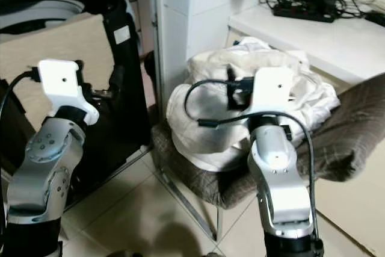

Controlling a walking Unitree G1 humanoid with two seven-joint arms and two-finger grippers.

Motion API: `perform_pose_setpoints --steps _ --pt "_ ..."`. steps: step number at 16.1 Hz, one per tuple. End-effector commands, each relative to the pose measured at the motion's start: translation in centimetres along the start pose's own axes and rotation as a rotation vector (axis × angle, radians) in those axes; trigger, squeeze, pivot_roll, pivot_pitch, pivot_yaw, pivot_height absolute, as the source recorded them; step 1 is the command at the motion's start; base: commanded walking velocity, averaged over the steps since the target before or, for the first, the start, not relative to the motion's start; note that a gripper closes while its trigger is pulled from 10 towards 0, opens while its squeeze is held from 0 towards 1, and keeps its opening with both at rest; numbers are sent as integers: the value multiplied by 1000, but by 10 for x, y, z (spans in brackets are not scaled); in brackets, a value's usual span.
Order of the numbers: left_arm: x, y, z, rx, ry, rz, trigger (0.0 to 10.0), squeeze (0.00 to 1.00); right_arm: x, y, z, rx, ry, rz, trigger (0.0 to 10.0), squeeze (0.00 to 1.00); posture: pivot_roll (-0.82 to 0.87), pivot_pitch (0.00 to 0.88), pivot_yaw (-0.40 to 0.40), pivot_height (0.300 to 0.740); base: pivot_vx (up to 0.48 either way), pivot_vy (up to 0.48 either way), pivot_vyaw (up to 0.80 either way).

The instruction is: Clothes washing

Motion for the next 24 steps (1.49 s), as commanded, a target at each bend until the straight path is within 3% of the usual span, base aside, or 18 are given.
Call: perform_pose_setpoints --steps 1,3,5,7,8,10,17,24 --pt "0 2 4 18 -11 7 10000 0 -2 6 -1 37 24 42 10000 0 -35 20 -20 740 0 0 0" --pt "-5 6 4 10 -35 15 10000 0 -6 7 -2 -29 8 44 10000 0 -35 21 -19 740 377 0 0" --pt "-8 7 3 20 -26 9 10000 0 -8 6 -5 8 22 36 10000 0 -31 24 -22 740 452 0 0" --pt "-7 8 2 19 -19 17 10000 0 -6 4 -3 -60 11 14 10000 0 -33 24 -24 740 454 0 0" --pt "-7 9 2 17 -19 24 10000 0 -5 6 -4 -25 22 43 10000 0 -35 26 -23 740 454 0 0" --pt "-6 9 3 16 -20 26 10000 0 -6 3 -1 -82 -1 15 10000 0 -38 26 -22 740 454 0 0" --pt "-2 7 -2 12 13 -12 10000 0 -9 6 -2 -48 -7 17 10000 0 -42 27 2 740 355 0 0" --pt "6 -3 5 36 -40 -84 10000 0 -13 -5 4 -30 -27 -44 10000 0 -61 22 35 740 0 0 -800"
Point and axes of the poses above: a point about 5 cm out from each wrist's last joint towards the gripper, its own x axis pointing out of the wrist towards the gripper, its own z axis along the axis of the wrist's last joint, y = z × x, the point moved 1 cm from there along x, pointing out of the wrist towards the gripper, and after that the axes turned 15 degrees about x, right-handed, at the moved point
